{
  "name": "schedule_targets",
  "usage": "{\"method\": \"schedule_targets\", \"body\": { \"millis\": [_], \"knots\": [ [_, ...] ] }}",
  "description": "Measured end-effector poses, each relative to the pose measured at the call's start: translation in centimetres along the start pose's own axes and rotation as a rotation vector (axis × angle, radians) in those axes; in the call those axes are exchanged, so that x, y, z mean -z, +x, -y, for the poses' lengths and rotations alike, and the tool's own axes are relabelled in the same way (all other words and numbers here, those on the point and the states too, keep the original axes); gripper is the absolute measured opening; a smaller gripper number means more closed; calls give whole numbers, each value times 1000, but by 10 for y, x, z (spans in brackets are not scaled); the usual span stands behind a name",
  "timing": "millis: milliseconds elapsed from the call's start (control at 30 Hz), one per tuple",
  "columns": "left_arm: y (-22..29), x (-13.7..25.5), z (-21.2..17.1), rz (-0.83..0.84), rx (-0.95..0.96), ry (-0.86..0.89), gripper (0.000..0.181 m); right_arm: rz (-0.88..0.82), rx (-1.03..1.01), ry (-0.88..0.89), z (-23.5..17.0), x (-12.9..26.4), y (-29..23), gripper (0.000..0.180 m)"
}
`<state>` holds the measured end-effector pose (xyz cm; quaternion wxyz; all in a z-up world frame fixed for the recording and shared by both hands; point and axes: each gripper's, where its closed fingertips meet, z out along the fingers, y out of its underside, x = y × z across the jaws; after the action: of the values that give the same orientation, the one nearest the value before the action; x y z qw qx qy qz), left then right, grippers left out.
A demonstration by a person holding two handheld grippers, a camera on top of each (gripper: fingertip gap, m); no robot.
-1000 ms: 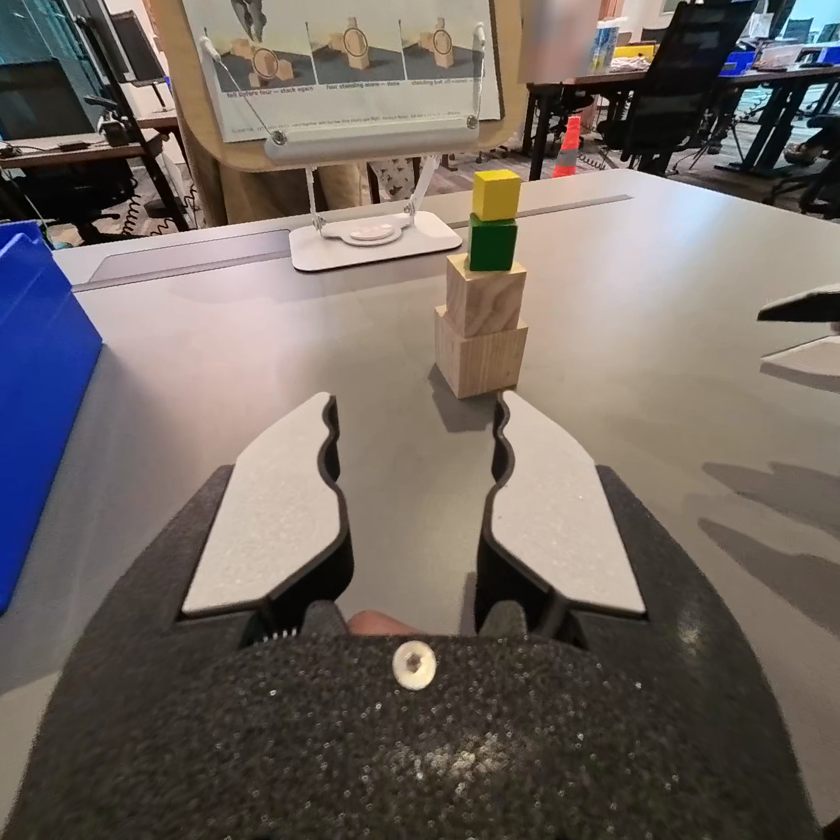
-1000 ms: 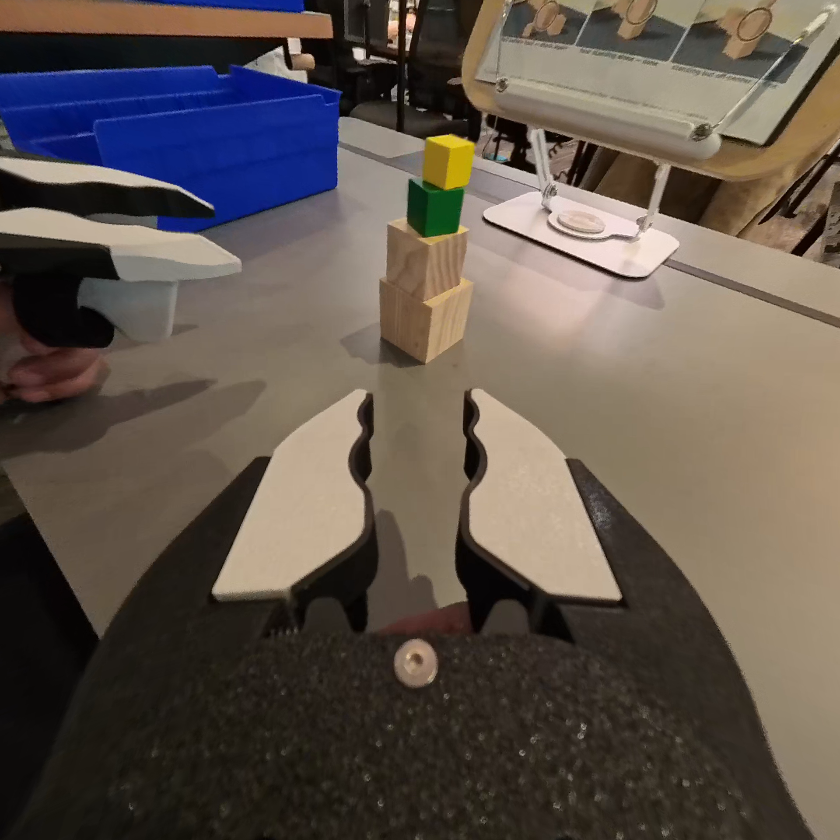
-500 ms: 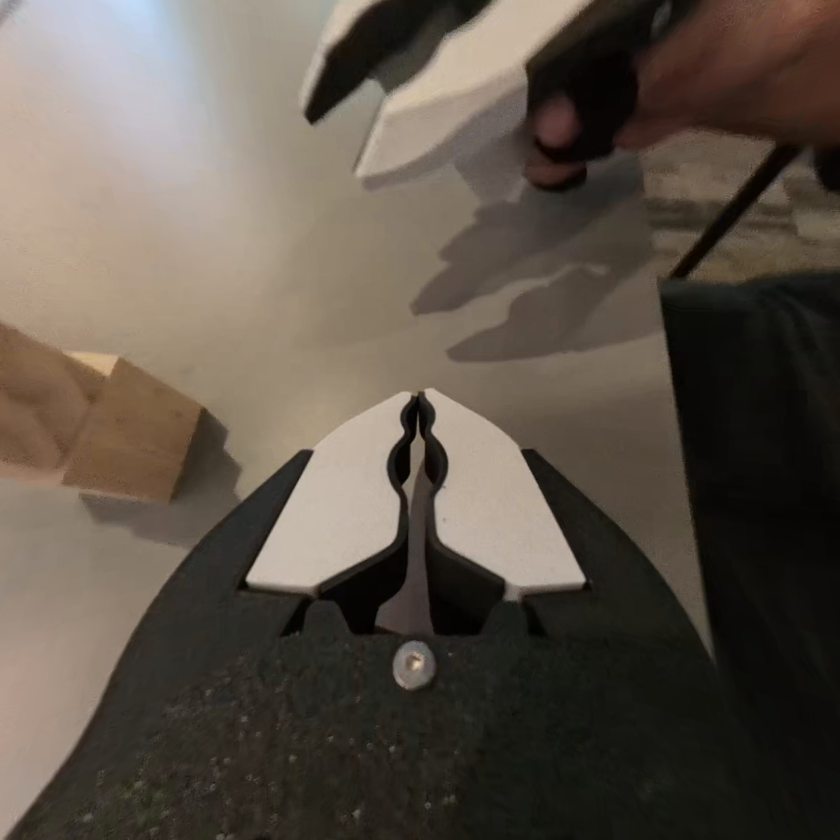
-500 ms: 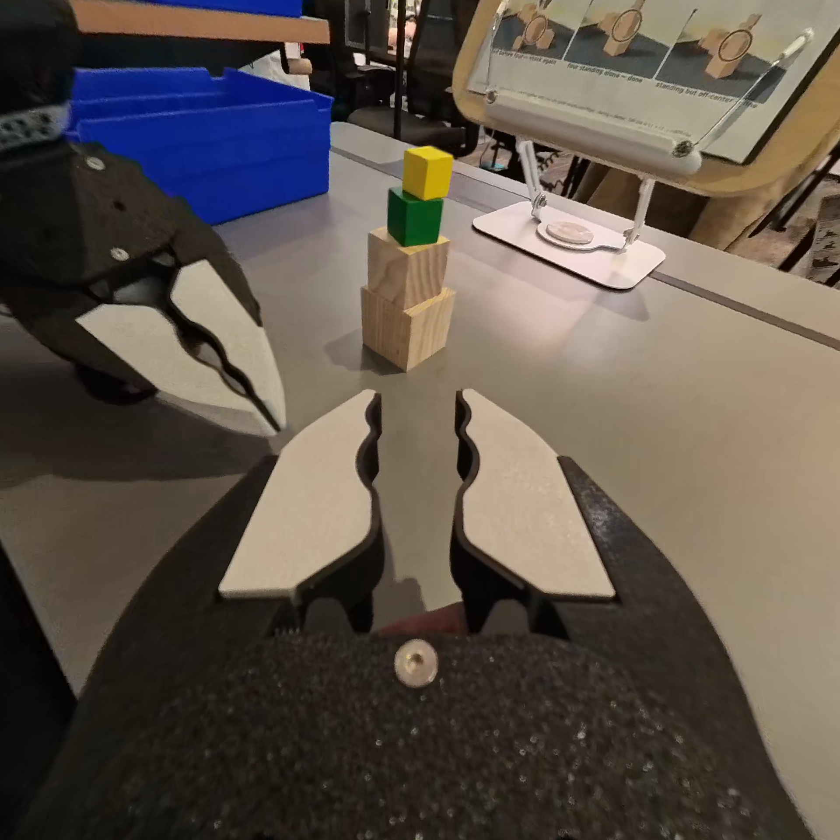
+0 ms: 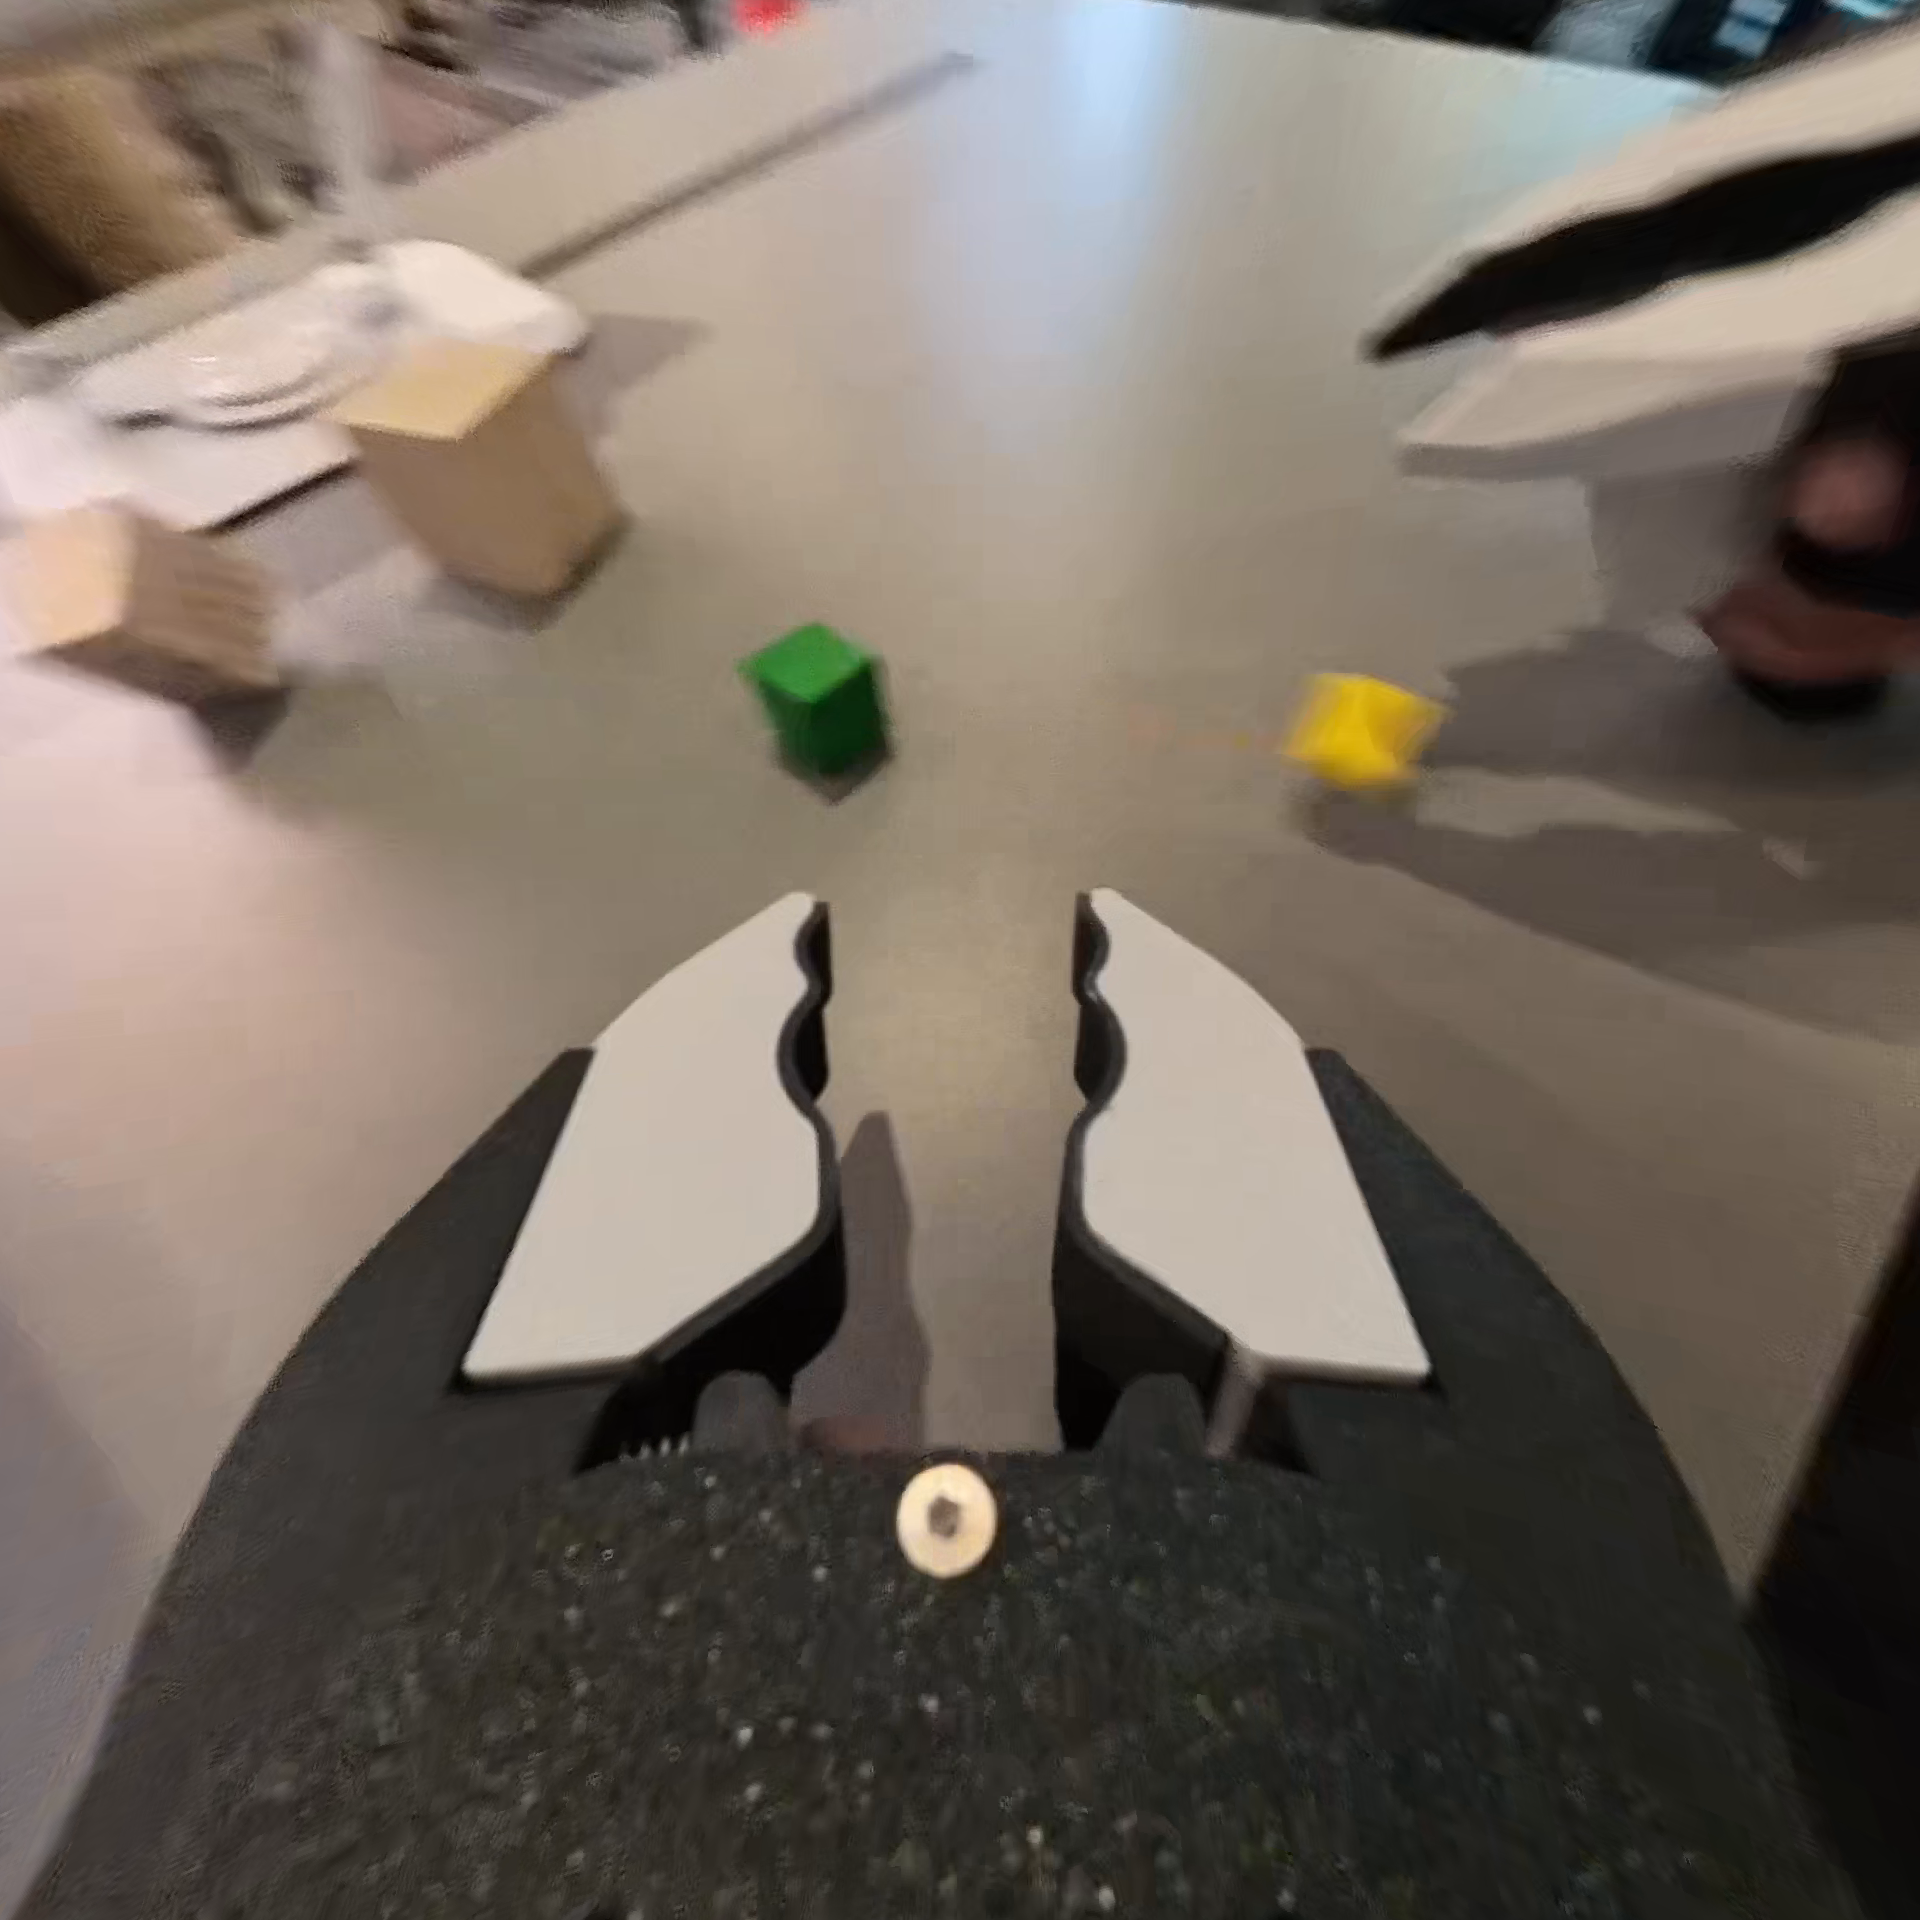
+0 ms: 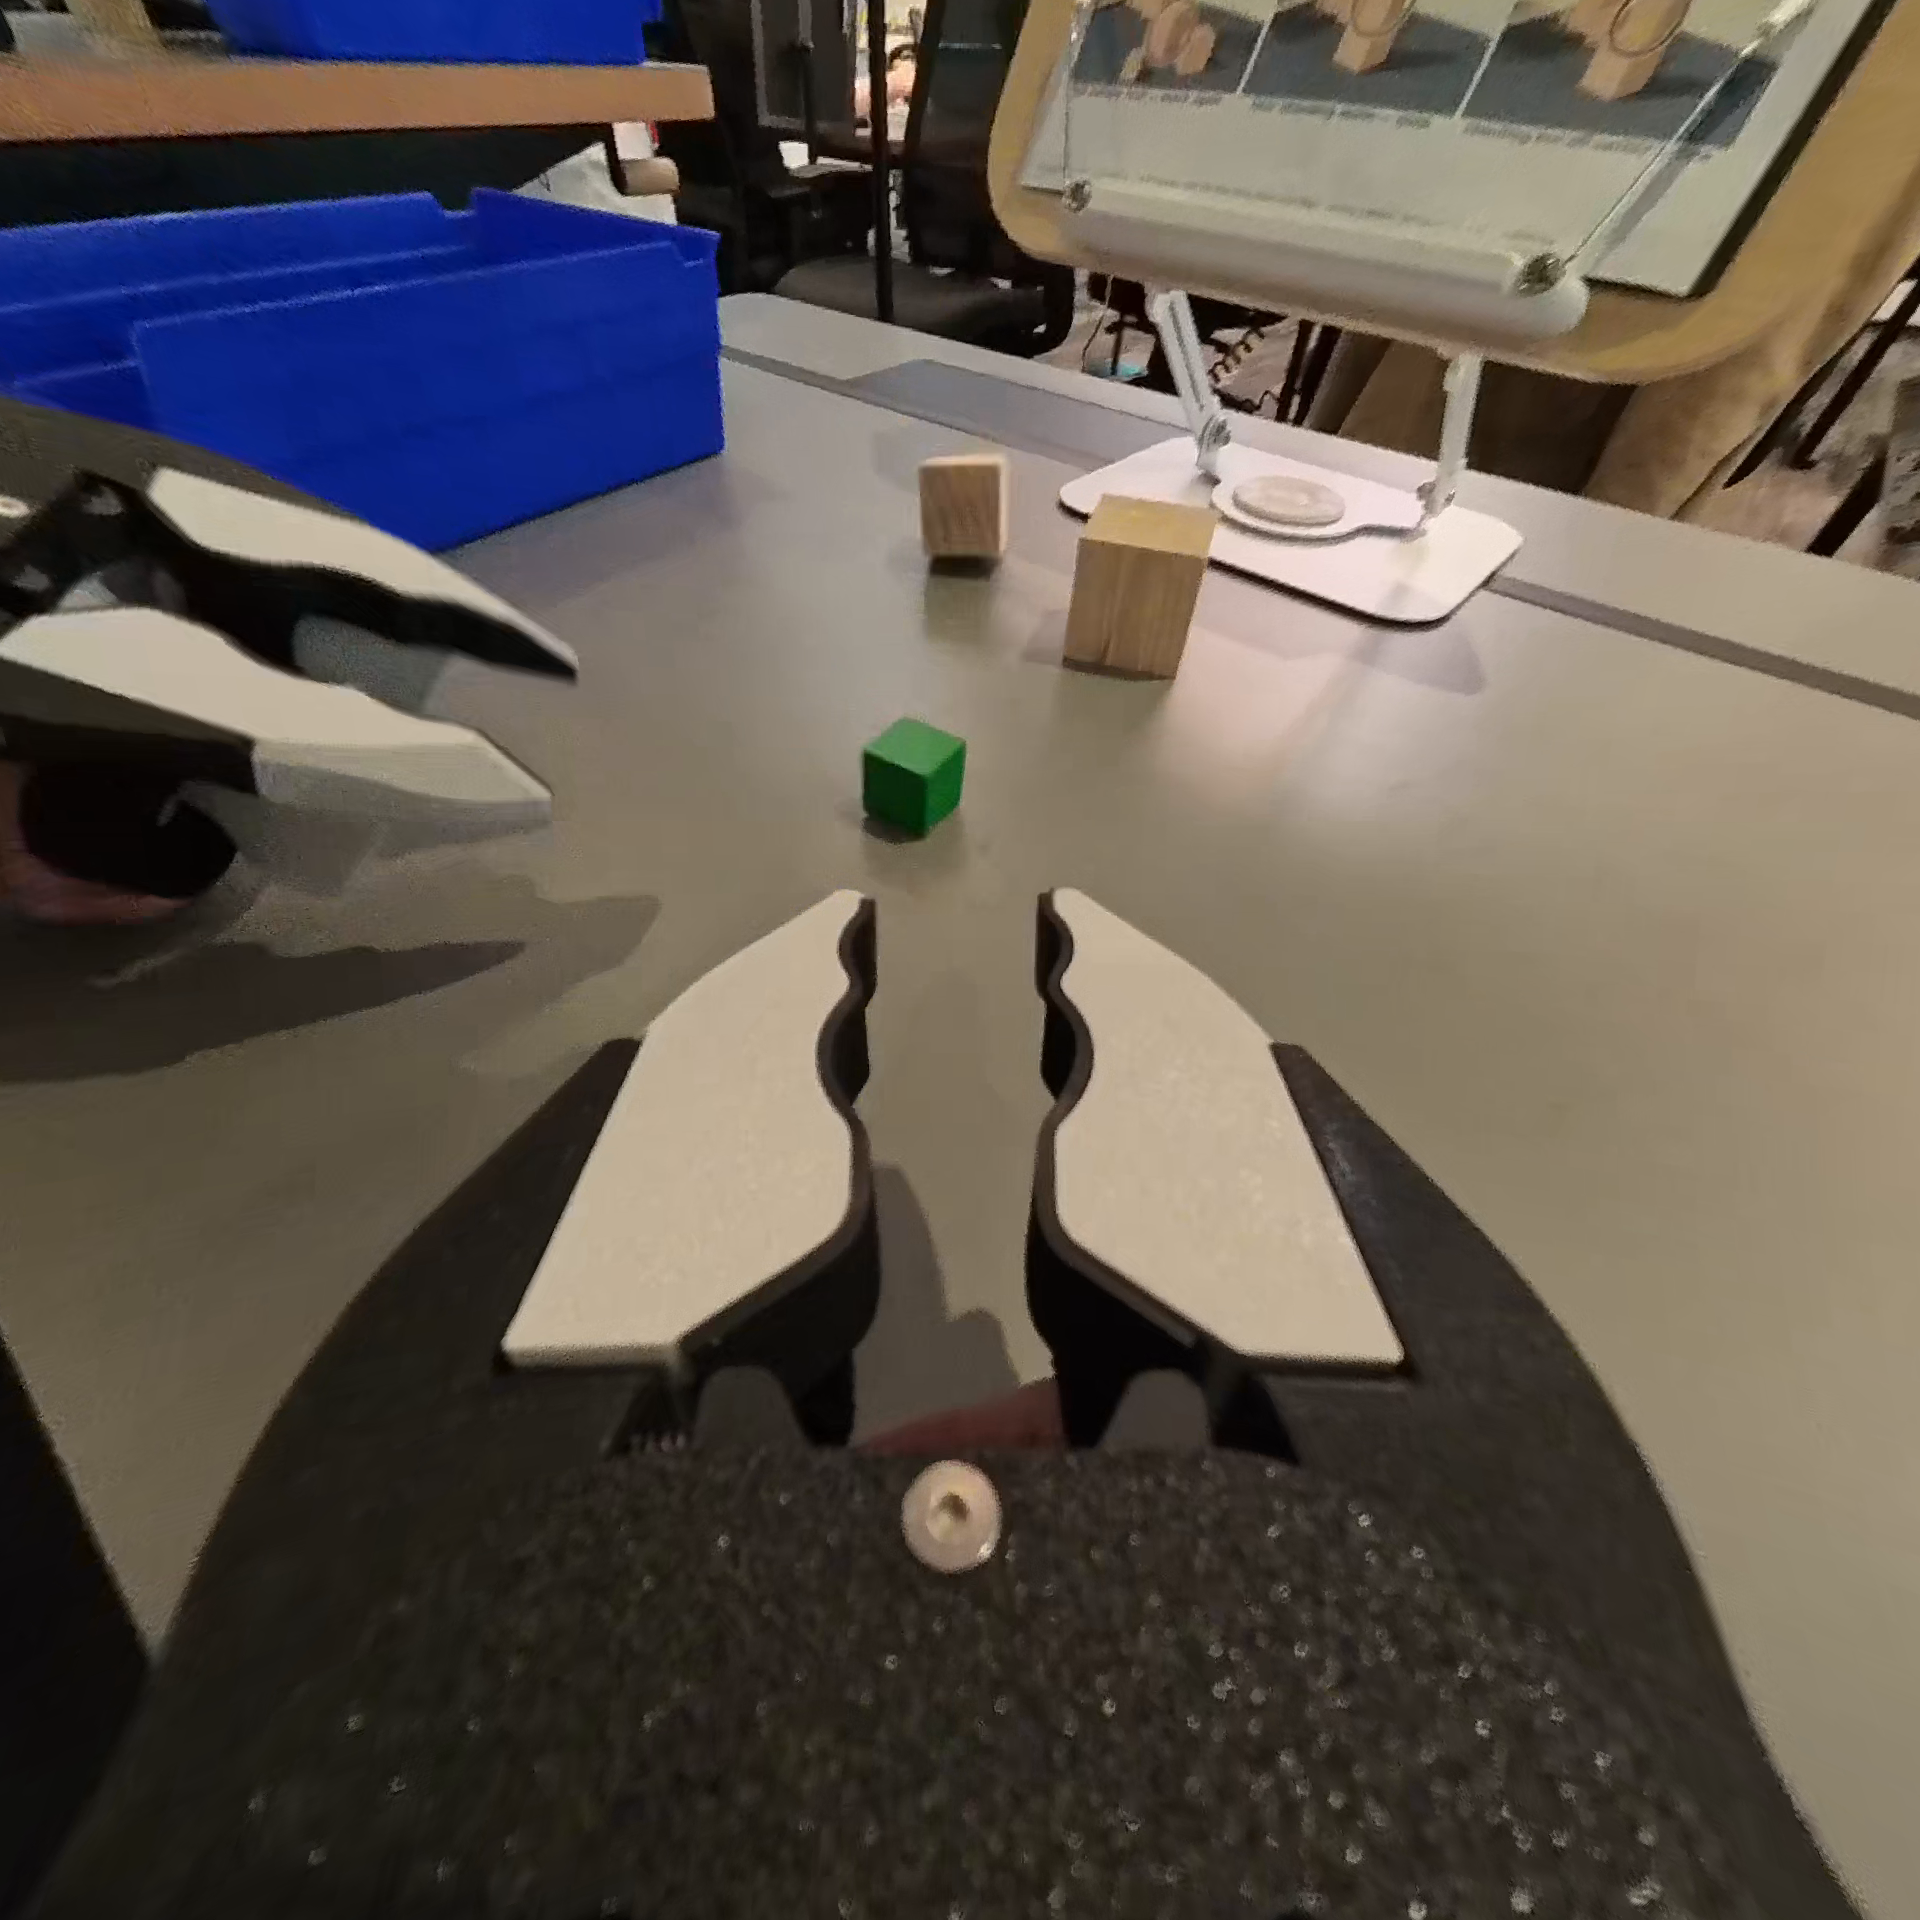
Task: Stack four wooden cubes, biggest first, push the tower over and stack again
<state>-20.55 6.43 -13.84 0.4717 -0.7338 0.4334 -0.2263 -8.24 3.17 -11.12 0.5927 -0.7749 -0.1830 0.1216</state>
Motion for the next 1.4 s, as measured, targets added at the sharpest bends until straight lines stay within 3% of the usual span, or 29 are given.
{"method": "schedule_targets", "body": {
  "millis": [67,200,500,933,1400],
  "knots": [
    [-19,15,7,150,73,89,69,7,-10,-7,-1,-2,-3,32],
    [-42,39,19,322,153,241,72,-11,23,-10,-1,-3,-4,33],
    [-45,42,17,254,256,262,70,-44,33,-10,-1,-3,-2,33],
    [-35,41,18,303,141,248,70,-37,50,-22,-2,-4,-4,33],
    [-37,38,19,304,138,234,69,-30,49,-35,-4,-6,-5,33]
  ]
}}
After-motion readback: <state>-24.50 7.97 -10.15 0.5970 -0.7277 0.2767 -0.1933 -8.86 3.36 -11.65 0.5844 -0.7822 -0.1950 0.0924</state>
